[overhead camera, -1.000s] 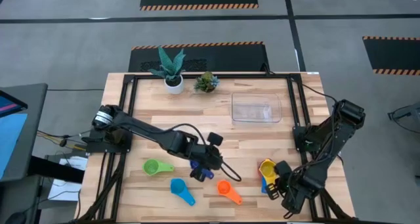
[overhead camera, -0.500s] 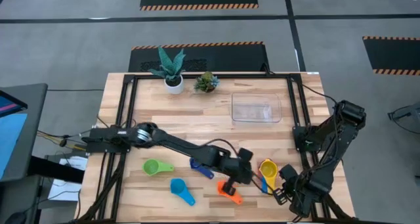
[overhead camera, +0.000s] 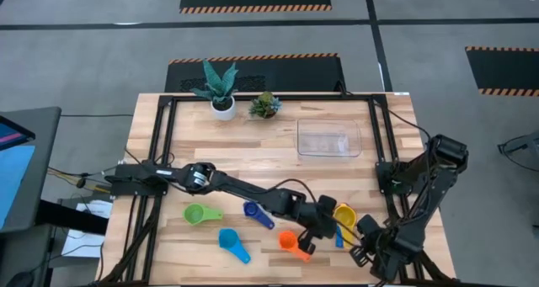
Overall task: Nest measuring cups in basket
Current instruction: Stack the yellow nest measuring cup on the blue nest measuring cup, then move the stacked measuring cups to the center of the table
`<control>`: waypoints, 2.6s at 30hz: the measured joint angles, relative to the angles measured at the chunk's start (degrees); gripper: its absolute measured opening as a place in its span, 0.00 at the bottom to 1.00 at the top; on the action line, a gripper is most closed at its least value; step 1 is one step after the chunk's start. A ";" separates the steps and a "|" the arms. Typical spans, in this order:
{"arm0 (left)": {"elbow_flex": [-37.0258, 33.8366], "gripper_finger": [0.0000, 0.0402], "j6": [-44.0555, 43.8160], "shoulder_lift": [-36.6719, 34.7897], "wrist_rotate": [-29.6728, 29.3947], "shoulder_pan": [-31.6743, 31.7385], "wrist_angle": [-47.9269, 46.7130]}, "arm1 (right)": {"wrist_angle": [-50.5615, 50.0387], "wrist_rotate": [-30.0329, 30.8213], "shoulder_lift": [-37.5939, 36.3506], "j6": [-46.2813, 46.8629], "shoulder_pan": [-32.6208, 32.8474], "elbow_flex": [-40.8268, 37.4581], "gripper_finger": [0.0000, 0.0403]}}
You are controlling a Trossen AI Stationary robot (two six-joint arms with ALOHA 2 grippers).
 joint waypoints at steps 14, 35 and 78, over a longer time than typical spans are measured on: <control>-0.13 0.00 -1.49 1.43 -0.04 -0.63 2.07 | 5.18 2.49 2.72 -5.67 -4.62 0.02 0.02; 1.61 0.00 -3.98 -1.37 -5.93 -0.20 -16.83 | -7.63 3.17 0.44 -2.06 -2.67 9.21 0.02; 1.75 0.00 -23.31 -22.87 -35.22 -0.20 -63.80 | 5.94 7.11 0.45 -27.93 -22.13 -3.78 0.01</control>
